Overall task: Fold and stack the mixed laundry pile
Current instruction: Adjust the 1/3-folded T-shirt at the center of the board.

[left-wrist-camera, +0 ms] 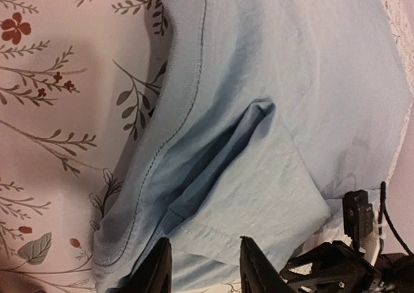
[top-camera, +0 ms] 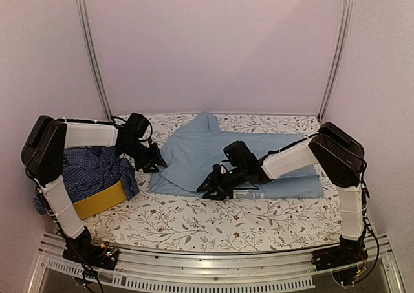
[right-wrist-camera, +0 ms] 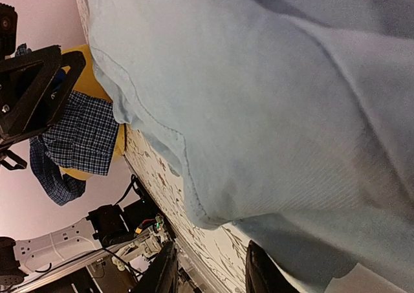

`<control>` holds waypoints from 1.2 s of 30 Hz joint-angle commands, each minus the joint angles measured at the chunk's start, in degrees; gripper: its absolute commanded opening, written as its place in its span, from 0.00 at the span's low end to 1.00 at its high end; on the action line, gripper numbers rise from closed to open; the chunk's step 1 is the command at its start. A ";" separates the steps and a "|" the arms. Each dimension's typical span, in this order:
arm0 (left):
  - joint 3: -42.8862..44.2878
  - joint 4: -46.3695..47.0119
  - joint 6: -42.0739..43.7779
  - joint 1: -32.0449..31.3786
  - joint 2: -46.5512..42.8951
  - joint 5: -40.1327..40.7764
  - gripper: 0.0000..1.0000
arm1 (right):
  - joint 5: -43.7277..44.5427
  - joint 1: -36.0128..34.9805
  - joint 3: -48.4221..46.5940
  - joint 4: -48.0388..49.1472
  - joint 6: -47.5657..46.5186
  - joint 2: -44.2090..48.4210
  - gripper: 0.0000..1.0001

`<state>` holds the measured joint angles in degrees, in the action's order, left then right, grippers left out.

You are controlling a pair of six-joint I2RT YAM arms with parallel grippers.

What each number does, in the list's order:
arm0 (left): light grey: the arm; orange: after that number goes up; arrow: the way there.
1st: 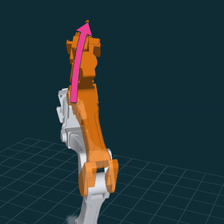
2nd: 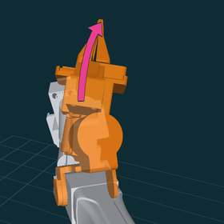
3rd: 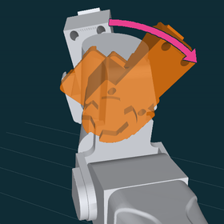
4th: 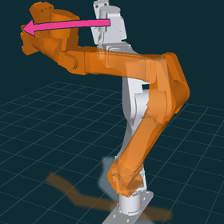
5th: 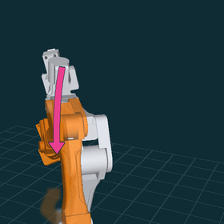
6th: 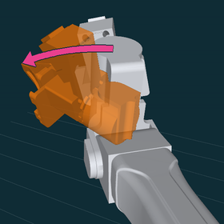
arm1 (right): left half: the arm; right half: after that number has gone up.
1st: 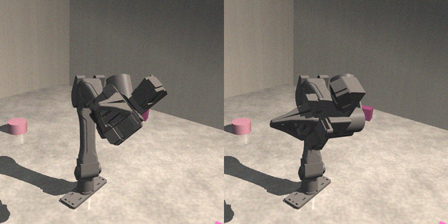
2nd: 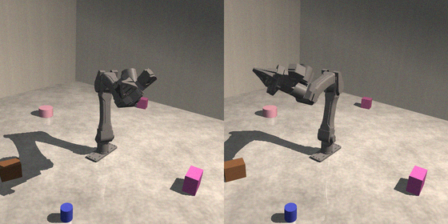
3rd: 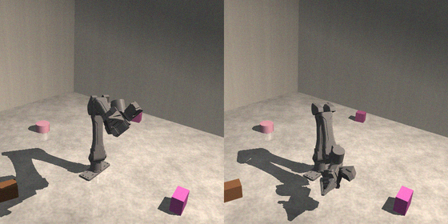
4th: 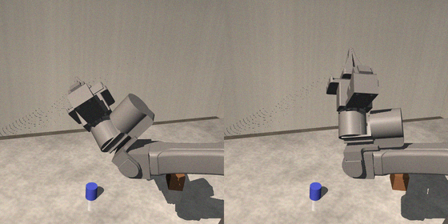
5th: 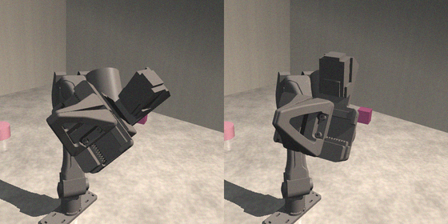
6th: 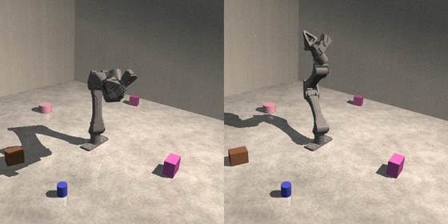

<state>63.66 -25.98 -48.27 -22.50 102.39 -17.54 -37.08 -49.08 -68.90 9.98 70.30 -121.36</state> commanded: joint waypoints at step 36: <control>1.07 -1.01 2.30 -0.43 4.79 0.33 0.25 | 2.89 -0.75 -4.75 2.79 6.79 -5.55 0.00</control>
<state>63.88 -26.61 -46.70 -22.50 106.48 -17.41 -34.44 -49.50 -72.97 12.75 77.32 -126.48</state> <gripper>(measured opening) 0.291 0.008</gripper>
